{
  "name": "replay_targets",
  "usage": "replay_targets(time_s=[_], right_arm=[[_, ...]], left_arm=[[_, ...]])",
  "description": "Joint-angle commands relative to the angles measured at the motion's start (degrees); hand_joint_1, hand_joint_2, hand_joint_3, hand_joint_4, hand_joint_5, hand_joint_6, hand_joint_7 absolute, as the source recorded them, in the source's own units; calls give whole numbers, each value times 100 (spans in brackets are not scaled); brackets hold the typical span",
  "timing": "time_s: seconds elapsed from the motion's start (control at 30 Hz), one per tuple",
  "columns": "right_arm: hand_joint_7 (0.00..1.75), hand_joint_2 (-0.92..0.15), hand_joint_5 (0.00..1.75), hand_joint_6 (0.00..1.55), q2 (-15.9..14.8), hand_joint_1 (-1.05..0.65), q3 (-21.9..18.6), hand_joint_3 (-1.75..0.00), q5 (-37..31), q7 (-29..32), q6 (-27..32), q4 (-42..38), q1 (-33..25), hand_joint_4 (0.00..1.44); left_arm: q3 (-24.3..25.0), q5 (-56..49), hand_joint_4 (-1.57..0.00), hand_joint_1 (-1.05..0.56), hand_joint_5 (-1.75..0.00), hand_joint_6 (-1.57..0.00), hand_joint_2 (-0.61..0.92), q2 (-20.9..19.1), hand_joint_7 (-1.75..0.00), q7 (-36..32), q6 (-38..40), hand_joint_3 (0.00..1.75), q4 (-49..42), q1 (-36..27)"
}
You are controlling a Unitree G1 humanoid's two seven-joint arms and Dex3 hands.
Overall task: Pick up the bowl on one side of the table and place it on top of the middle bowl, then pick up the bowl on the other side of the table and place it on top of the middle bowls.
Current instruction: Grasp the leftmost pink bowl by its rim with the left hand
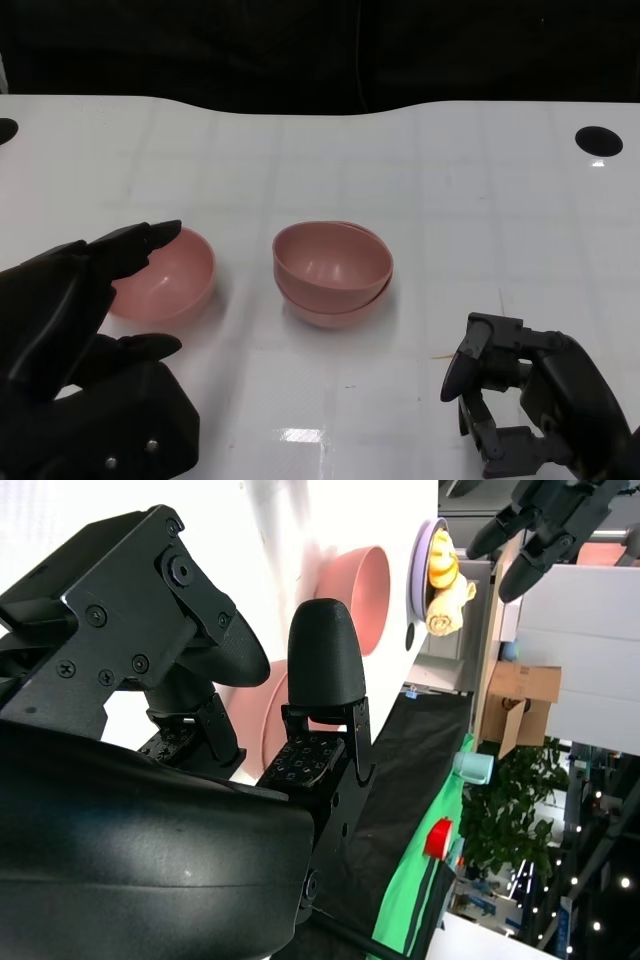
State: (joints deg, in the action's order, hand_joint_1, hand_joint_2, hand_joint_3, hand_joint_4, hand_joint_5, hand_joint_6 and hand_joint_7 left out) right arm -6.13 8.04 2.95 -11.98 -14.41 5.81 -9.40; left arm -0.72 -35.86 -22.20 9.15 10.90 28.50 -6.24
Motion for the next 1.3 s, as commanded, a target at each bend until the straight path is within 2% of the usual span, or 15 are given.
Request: replay_targets(time_s=[0.03, 0.13, 0.23, 0.53, 0.73, 0.87, 0.93, 0.97, 1.03, 1.07, 1.1, 1.13, 1.17, 1.23, 1.3], right_arm=[[141, -33, 175, 83, -4, -2, -86, -152, 66, -22, 43, 70, -8, 89], [141, -33, 174, 83, 29, -2, -86, -152, 36, 2, 68, 56, -1, 88], [141, -33, 173, 84, 40, -2, -93, -152, 15, -1, 97, 76, -6, 88], [140, -32, 173, 84, 62, -2, -85, -152, -75, 22, 112, 130, -35, 89], [139, -33, 173, 83, 81, -2, -97, -151, -63, 5, 114, 177, -62, 88], [139, -33, 174, 83, 86, -2, -91, -152, -86, 5, 135, 219, -75, 87], [140, -33, 174, 83, 90, -3, -91, -152, -90, 12, 175, 237, -81, 87], [139, -33, 174, 83, 90, -3, -92, -152, -92, 12, 176, 233, -80, 87], [139, -33, 174, 83, 91, -3, -92, -152, -100, 10, 156, 218, -76, 87], [139, -33, 174, 83, 93, -3, -90, -152, -100, 8, 144, 211, -74, 87], [139, -33, 174, 83, 93, -3, -88, -151, -104, 7, 139, 214, -76, 87], [139, -33, 174, 83, 92, -3, -87, -151, -107, 7, 137, 218, -77, 87], [139, -33, 174, 83, 94, -4, -88, -151, -111, 12, 136, 219, -78, 87], [139, -32, 174, 83, 99, -3, -89, -151, -116, 21, 145, 220, -78, 87], [139, -32, 173, 83, 99, -4, -92, -151, -111, 19, 170, 214, -71, 87]], left_arm=[[-18, -119, -47, -46, -26, -47, 92, -55, -1, 52, 60, 0, -25, 32], [-774, -1567, -44, -51, -19, -44, 89, -396, 0, 373, 485, 0, -966, 684], [-1092, -2089, -46, -53, -15, -44, 89, -345, 0, 494, 748, 0, -1447, 997], [-1519, -2307, -55, -50, -8, -47, 87, -219, -1, 197, 794, 0, -2593, 1496], [-1896, -2170, -61, -46, -6, -51, 90, -63, -2, -303, 525, 2, -4147, 2073], [-2068, -1955, -78, -37, -12, -63, 92, -37, -5, -759, 51, 10, -5027, 2396], [-2123, -1844, -83, -31, -43, -81, 92, -57, -3, -1043, -220, 13, -5368, 2515], [-2145, -1799, -87, -31, -64, -99, 92, -65, -6, -1168, -336, 8, -5517, 2568], [-2167, -1717, -88, -32, -77, -110, 92, -93, -6, -1364, -541, 3, -5727, 2644], [-2163, -1678, -84, -31, -123, -115, 91, -125, -14, -1523, -660, 2, -5769, 2652], [-2142, -1640, -84, -26, -153, -91, 91, -159, -89, -1780, -812, 5, -5785, 2643], [-2131, -1611, -85, -23, -164, -76, 92, -184, -131, -1973, -923, 9, -5803, 2639], [-2096, -1585, -86, -21, -170, -67, 92, -212, -156, -2130, -994, 14, -5701, 2615], [-2069, -1571, -86, -20, -173, -61, 92, -256, -168, -2313, -1054, 21, -5549, 2600], [-2050, -1587, -86, -22, -174, -68, 92, -300, -143, -2521, -1101, 20, -5382, 2624]])
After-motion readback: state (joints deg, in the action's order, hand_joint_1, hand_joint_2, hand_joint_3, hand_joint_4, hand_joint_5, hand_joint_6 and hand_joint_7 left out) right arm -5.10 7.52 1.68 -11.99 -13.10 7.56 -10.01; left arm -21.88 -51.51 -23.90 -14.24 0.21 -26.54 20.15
